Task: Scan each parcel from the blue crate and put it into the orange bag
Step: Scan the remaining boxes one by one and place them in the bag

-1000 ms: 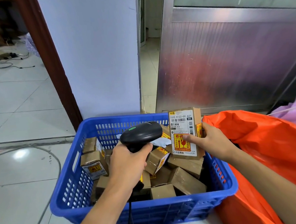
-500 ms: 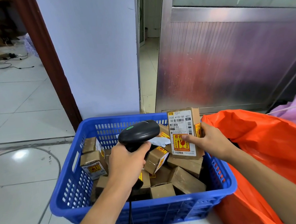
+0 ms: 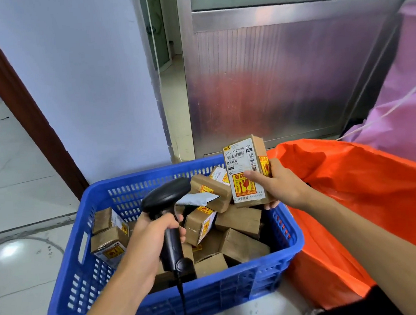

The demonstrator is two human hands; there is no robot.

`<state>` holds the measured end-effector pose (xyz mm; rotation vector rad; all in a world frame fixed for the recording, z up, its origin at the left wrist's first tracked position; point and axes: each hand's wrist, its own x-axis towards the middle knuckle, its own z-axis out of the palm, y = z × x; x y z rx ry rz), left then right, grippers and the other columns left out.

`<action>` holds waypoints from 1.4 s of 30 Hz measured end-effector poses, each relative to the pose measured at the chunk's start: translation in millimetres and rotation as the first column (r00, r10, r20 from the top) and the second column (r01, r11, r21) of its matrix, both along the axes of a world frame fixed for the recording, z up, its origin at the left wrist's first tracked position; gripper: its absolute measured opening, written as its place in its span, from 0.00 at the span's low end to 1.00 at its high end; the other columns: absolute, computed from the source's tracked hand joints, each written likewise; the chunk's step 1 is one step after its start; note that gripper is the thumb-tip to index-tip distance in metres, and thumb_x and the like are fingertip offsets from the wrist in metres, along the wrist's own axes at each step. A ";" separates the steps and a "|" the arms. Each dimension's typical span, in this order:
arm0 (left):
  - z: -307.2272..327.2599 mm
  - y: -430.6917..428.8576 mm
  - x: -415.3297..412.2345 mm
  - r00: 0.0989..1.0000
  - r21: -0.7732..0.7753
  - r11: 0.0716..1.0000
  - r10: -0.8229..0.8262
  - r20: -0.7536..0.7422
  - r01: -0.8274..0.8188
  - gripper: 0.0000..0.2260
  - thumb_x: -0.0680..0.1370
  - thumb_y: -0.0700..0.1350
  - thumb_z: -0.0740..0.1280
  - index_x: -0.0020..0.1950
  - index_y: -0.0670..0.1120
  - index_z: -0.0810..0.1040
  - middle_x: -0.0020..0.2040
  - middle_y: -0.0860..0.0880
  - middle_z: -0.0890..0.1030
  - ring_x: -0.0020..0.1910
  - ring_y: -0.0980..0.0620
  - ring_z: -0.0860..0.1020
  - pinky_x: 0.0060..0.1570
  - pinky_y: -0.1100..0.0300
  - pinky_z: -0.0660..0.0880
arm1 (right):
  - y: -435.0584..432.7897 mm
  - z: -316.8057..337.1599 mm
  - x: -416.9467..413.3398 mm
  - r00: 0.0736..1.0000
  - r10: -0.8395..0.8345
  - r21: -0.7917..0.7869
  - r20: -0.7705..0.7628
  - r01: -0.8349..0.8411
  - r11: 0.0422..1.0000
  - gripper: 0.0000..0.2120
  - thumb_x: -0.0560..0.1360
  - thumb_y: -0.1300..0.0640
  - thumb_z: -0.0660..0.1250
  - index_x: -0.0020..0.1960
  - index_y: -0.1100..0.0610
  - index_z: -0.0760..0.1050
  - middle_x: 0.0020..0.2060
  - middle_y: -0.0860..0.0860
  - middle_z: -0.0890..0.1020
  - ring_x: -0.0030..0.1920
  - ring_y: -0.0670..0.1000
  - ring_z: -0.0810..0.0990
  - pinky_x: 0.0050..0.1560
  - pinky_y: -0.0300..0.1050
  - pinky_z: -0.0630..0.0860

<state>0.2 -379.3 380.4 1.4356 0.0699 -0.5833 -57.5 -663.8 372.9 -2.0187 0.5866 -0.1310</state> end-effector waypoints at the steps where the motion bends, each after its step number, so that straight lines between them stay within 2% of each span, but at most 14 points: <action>1: -0.5 0.0 -0.5 1.000 -0.002 1.000 -0.015 0.004 0.015 0.14 0.78 0.28 0.64 0.61 0.38 0.77 0.43 0.43 0.84 0.36 0.49 0.82 0.44 0.51 0.79 | -6.1 -1.1 -1.9 1.000 -0.014 -0.005 0.006 0.014 1.000 0.27 0.78 0.38 0.69 0.61 0.57 0.65 0.42 0.54 0.88 0.35 0.64 0.86 0.35 0.58 0.84; 4: -1.0 -0.4 -1.8 0.996 -0.017 0.996 -0.082 0.027 0.083 0.18 0.79 0.28 0.63 0.65 0.43 0.77 0.46 0.43 0.87 0.40 0.48 0.85 0.49 0.49 0.79 | -27.2 -1.6 -10.4 0.998 -0.061 -0.016 0.012 0.061 0.998 0.27 0.77 0.38 0.71 0.60 0.57 0.66 0.45 0.52 0.87 0.35 0.61 0.87 0.36 0.56 0.85; 8: -2.1 -12.7 -6.6 0.991 -0.115 0.985 -0.135 -0.022 0.132 0.13 0.82 0.36 0.63 0.67 0.41 0.77 0.56 0.36 0.86 0.52 0.41 0.86 0.55 0.46 0.78 | -58.2 -10.7 -22.7 0.981 -0.189 0.027 0.036 0.188 0.982 0.28 0.75 0.40 0.73 0.62 0.58 0.67 0.46 0.55 0.86 0.34 0.57 0.86 0.35 0.55 0.84; 10: -4.4 -25.7 -11.4 0.987 -0.140 0.979 -0.155 -0.034 0.149 0.13 0.83 0.41 0.63 0.67 0.44 0.77 0.57 0.35 0.86 0.53 0.37 0.85 0.59 0.41 0.78 | -73.0 -16.3 -28.3 0.969 -0.242 0.111 0.040 0.237 0.965 0.28 0.76 0.43 0.73 0.64 0.60 0.68 0.45 0.58 0.86 0.32 0.55 0.84 0.31 0.50 0.81; 12: -11.5 -43.3 -12.3 0.990 -0.145 0.980 -0.141 -0.016 0.137 0.12 0.83 0.44 0.64 0.66 0.46 0.77 0.54 0.35 0.86 0.49 0.37 0.85 0.60 0.39 0.77 | -87.0 -23.4 -35.2 0.962 -0.270 0.168 0.049 0.258 0.951 0.26 0.78 0.45 0.72 0.65 0.60 0.68 0.45 0.57 0.87 0.32 0.52 0.84 0.31 0.48 0.81; 15: -30.3 -80.3 -14.8 0.995 -0.115 0.989 -0.099 -0.001 0.098 0.10 0.82 0.42 0.67 0.62 0.43 0.79 0.43 0.38 0.84 0.39 0.42 0.81 0.47 0.44 0.78 | -108.8 -45.2 -56.2 0.946 -0.323 0.216 0.031 0.309 0.926 0.21 0.79 0.48 0.71 0.64 0.59 0.69 0.45 0.56 0.86 0.33 0.49 0.84 0.32 0.46 0.79; 17: -44.3 -103.1 -17.5 0.993 -0.052 0.992 -0.114 0.040 0.116 0.07 0.82 0.39 0.68 0.59 0.40 0.80 0.39 0.40 0.83 0.34 0.45 0.78 0.38 0.51 0.76 | -122.6 -70.2 -69.9 0.942 -0.335 0.214 -0.006 0.328 0.920 0.17 0.80 0.49 0.70 0.61 0.61 0.75 0.42 0.56 0.86 0.33 0.51 0.83 0.35 0.47 0.79; 20: -66.3 -136.7 -26.5 0.979 0.085 0.981 -0.184 0.084 0.177 0.05 0.81 0.38 0.69 0.55 0.42 0.80 0.37 0.44 0.81 0.30 0.48 0.75 0.31 0.57 0.72 | -146.0 -118.5 -86.3 0.916 -0.391 0.211 -0.087 0.400 0.892 0.20 0.78 0.46 0.72 0.60 0.61 0.77 0.41 0.57 0.86 0.33 0.52 0.83 0.34 0.47 0.80; 22: -81.8 -153.3 -32.1 0.964 0.144 0.962 -0.248 0.093 0.234 0.05 0.79 0.37 0.69 0.55 0.42 0.80 0.36 0.45 0.79 0.29 0.49 0.73 0.30 0.57 0.71 | -156.8 -148.6 -91.1 0.890 -0.433 0.210 -0.141 0.455 0.865 0.23 0.77 0.44 0.73 0.62 0.61 0.76 0.42 0.57 0.86 0.34 0.53 0.83 0.33 0.47 0.79; 25: -104.8 -174.7 -41.5 0.942 0.227 0.927 -0.324 0.089 0.298 0.07 0.78 0.37 0.68 0.55 0.37 0.78 0.35 0.45 0.77 0.30 0.49 0.72 0.29 0.58 0.69 | -170.0 -183.8 -92.9 0.870 -0.439 0.185 -0.225 0.480 0.857 0.17 0.79 0.47 0.71 0.56 0.61 0.79 0.39 0.57 0.86 0.33 0.55 0.82 0.34 0.46 0.79; 30: -127.1 -204.9 -52.3 0.970 0.248 0.948 -0.227 0.091 0.198 0.05 0.79 0.39 0.68 0.51 0.38 0.77 0.33 0.45 0.76 0.27 0.49 0.72 0.25 0.59 0.66 | -179.6 -232.8 -93.6 0.828 -0.377 0.148 -0.416 0.471 0.870 0.23 0.80 0.44 0.67 0.45 0.65 0.81 0.28 0.58 0.81 0.25 0.55 0.78 0.27 0.42 0.72; 33: -133.5 -217.0 -58.6 0.980 0.237 0.961 -0.170 0.103 0.142 0.06 0.79 0.39 0.68 0.49 0.35 0.76 0.31 0.45 0.76 0.26 0.48 0.72 0.24 0.59 0.66 | -180.8 -262.6 -91.6 0.790 -0.383 0.163 -0.480 0.509 0.845 0.22 0.79 0.45 0.68 0.41 0.64 0.78 0.30 0.58 0.79 0.27 0.56 0.77 0.26 0.41 0.72; 39: -138.1 -240.2 -74.0 0.977 0.218 0.965 -0.174 0.121 0.144 0.05 0.79 0.38 0.67 0.44 0.39 0.74 0.31 0.44 0.76 0.26 0.48 0.74 0.28 0.54 0.72 | -188.2 -304.5 -96.8 0.738 -0.379 0.134 -0.558 0.531 0.837 0.17 0.81 0.50 0.69 0.41 0.62 0.76 0.34 0.56 0.79 0.30 0.55 0.78 0.27 0.43 0.73; 42: -141.2 -244.7 -80.1 0.972 0.225 0.961 -0.195 0.131 0.163 0.03 0.78 0.37 0.67 0.48 0.38 0.75 0.30 0.45 0.77 0.26 0.48 0.75 0.27 0.56 0.72 | -193.2 -323.0 -97.5 0.717 -0.352 0.107 -0.602 0.509 0.854 0.15 0.82 0.49 0.67 0.49 0.62 0.76 0.38 0.55 0.80 0.36 0.54 0.80 0.32 0.45 0.75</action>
